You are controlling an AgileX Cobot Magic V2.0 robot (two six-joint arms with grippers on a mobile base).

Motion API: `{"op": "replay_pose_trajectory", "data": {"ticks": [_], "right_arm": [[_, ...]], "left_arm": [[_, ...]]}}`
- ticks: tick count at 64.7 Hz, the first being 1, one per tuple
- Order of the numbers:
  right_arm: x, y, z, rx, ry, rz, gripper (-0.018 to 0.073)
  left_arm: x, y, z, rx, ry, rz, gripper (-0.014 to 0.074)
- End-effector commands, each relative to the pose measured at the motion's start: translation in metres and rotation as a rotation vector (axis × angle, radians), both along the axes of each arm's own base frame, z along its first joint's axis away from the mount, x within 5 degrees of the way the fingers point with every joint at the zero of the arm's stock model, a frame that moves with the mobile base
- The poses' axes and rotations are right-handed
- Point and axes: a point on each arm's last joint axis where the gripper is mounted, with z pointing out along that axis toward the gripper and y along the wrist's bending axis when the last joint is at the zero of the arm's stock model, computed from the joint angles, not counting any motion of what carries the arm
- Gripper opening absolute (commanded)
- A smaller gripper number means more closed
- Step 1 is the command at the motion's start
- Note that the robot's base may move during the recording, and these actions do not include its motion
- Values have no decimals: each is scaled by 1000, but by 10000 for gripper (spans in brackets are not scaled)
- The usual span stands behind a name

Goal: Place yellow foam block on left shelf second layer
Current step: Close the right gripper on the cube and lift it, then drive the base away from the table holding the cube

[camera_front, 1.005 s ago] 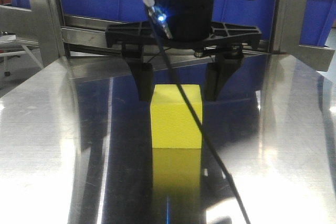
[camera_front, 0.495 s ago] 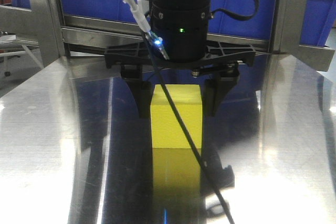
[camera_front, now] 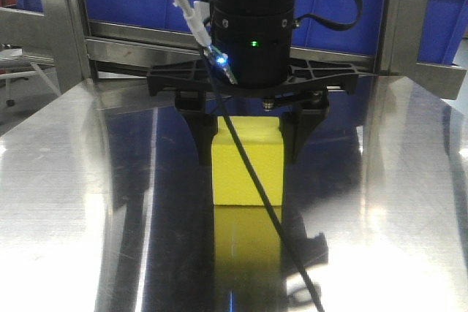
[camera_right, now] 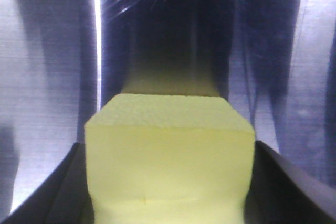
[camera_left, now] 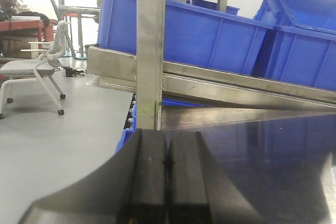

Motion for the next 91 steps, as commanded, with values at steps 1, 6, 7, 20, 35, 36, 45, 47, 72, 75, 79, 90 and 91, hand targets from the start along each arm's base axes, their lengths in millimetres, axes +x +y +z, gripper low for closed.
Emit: {"op": "replay_pose_trajectory", "data": {"ticks": [1, 6, 7, 20, 35, 36, 45, 47, 72, 75, 79, 90, 91], "right_arm": [[-5, -8, 44, 73, -105, 35, 392], [-8, -15, 53, 71, -146, 106, 392], [-8, -16, 55, 70, -154, 121, 392], [-16, -54, 60, 93, -258, 312, 392], [-30, -121, 62, 99, -464, 417, 392], [-31, -125, 62, 97, -476, 409, 392], [-41, -167, 64, 96, -627, 285, 392], [-44, -176, 66, 96, -672, 254, 392], [-113, -252, 75, 36, -1034, -22, 392], [-123, -257, 77, 26, -1065, -46, 392], [-133, -261, 80, 20, -1105, -65, 392], [-160, -264, 93, 2, -1228, -63, 392], [-162, -264, 94, 3, -1236, -63, 392]], "left_arm": [[-1, -1, 0, -12, -77, -8, 137], [-1, -1, 0, -12, -77, -8, 137], [-1, -1, 0, -12, -77, -8, 137], [-1, -1, 0, -12, -77, -8, 137], [-1, -1, 0, -12, -77, -8, 137], [-1, -1, 0, -12, -77, -8, 137], [-1, -1, 0, -12, -77, -8, 137], [-1, -1, 0, -12, -77, -8, 137], [-1, -1, 0, -12, -77, -8, 137], [-1, -1, 0, -12, -77, -8, 137], [-1, -1, 0, -12, -77, -8, 137], [-1, -1, 0, -12, -77, -8, 137], [-1, -1, 0, -12, -77, -8, 137]]}}
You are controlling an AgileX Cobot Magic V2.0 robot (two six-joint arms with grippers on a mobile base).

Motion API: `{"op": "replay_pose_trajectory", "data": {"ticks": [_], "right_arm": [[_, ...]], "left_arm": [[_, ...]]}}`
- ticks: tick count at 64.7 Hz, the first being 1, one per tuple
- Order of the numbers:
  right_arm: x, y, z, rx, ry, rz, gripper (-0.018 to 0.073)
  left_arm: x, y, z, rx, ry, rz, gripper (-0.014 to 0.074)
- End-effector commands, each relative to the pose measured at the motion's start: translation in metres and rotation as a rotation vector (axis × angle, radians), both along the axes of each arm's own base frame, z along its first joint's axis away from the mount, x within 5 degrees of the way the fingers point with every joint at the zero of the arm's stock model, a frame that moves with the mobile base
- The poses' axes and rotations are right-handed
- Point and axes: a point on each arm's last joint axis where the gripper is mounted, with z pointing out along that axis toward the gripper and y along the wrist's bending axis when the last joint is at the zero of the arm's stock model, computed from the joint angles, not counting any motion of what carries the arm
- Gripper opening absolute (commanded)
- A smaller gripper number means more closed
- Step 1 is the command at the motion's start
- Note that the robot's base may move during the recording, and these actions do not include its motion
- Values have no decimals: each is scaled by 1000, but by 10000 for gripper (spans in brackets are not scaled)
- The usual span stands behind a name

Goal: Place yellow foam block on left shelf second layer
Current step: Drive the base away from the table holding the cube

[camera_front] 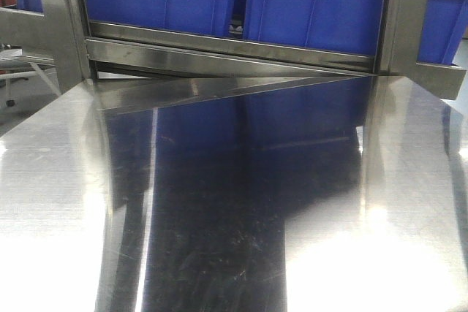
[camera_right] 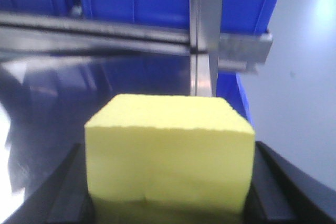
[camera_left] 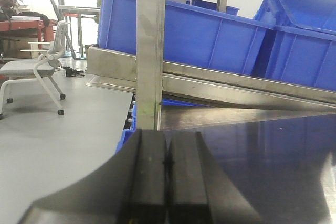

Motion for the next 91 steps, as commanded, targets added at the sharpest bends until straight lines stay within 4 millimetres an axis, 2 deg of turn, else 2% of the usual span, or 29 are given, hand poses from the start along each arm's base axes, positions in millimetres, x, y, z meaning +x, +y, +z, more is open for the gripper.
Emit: {"op": "replay_pose_trajectory", "data": {"ticks": [1, 10, 91], "right_arm": [[-9, -2, 24, -20, -174, -11, 392], [-16, -3, 28, -18, -206, -11, 392], [-16, -3, 28, -18, -204, -11, 392]], "left_arm": [[-1, -1, 0, -12, -77, -8, 137], [-1, -1, 0, -12, -77, -8, 137], [-1, -1, 0, -12, -77, -8, 137]]}}
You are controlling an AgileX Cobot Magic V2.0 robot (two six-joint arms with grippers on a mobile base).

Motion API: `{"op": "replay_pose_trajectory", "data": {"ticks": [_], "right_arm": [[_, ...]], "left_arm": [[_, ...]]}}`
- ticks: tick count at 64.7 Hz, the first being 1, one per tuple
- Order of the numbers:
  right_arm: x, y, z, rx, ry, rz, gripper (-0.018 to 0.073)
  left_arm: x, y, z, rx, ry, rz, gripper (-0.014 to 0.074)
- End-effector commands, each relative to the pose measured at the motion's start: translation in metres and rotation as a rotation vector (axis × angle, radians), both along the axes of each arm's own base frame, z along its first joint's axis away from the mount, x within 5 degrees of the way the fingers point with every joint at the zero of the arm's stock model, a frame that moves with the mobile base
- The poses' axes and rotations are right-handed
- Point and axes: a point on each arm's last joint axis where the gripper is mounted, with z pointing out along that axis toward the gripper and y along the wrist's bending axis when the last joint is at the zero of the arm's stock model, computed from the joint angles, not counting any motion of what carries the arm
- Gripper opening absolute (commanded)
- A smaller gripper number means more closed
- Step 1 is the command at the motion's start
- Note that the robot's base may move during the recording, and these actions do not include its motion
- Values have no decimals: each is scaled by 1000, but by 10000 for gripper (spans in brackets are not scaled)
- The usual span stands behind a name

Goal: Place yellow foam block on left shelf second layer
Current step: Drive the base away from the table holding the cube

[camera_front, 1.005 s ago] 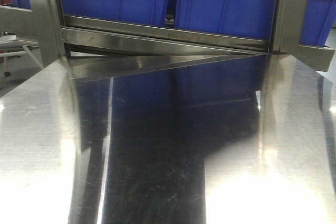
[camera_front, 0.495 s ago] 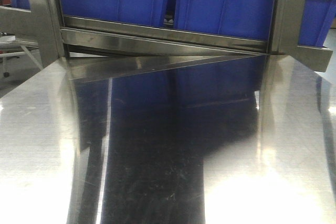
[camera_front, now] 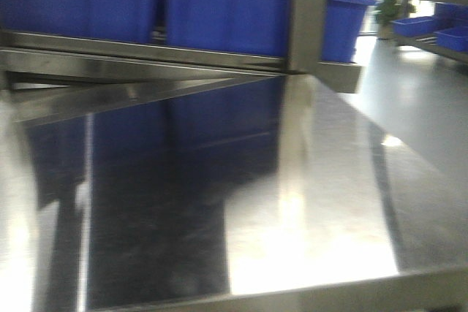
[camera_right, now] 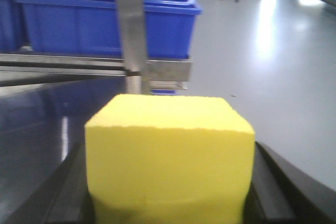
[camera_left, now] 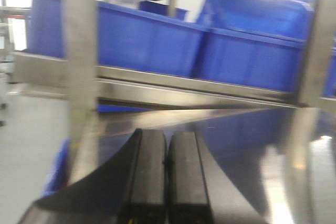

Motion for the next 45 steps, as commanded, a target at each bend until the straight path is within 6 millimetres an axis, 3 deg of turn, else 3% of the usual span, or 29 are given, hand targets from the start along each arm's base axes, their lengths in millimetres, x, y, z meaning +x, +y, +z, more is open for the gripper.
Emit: {"op": "replay_pose_trajectory", "data": {"ticks": [1, 45], "right_arm": [[0, -1, 19, -8, -122, -10, 392], [0, -1, 19, -8, -122, -10, 392]], "left_arm": [[-1, -1, 0, -12, -77, -8, 137], [-1, -1, 0, -12, -77, -8, 137]]}}
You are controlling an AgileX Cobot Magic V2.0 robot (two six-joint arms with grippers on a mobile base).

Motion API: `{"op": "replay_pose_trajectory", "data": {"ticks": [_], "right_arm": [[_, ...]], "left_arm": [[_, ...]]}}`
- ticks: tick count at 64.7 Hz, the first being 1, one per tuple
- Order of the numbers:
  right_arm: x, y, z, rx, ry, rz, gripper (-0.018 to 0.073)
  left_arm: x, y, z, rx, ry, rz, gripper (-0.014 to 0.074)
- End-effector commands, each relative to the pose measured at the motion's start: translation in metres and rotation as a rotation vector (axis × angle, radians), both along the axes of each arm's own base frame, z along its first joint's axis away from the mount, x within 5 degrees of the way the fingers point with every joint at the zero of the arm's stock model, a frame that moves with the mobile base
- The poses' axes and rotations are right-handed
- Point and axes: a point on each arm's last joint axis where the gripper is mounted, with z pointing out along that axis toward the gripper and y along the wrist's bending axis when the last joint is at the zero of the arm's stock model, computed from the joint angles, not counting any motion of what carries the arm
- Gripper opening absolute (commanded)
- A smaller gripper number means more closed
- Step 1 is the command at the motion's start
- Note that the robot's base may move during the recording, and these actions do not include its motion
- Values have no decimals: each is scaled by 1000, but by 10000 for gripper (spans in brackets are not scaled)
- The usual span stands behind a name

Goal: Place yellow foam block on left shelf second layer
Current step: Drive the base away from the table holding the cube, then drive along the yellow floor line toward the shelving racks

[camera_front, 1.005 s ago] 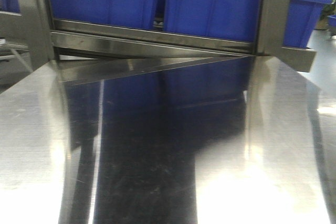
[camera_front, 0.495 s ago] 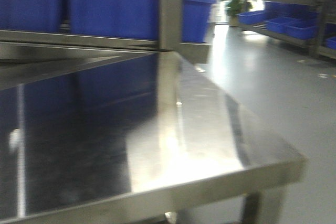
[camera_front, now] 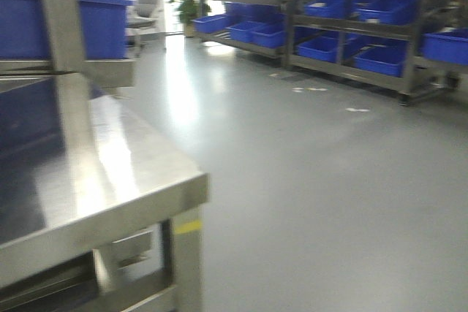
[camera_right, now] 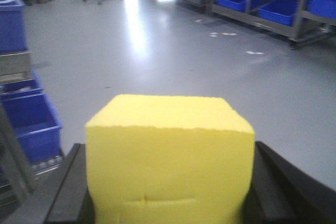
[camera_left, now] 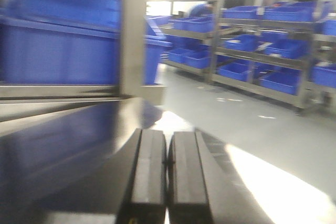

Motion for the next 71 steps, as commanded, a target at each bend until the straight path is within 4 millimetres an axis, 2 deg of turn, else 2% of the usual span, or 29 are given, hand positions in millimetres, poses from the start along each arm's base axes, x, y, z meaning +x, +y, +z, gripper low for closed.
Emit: {"op": "replay_pose_trajectory", "data": {"ticks": [1, 71], "right_arm": [[0, -1, 19, -8, -122, -10, 392], [0, -1, 19, -8, -122, -10, 392]], "left_arm": [[-1, -1, 0, -12, -77, -8, 137], [-1, -1, 0, -12, -77, -8, 137]]}}
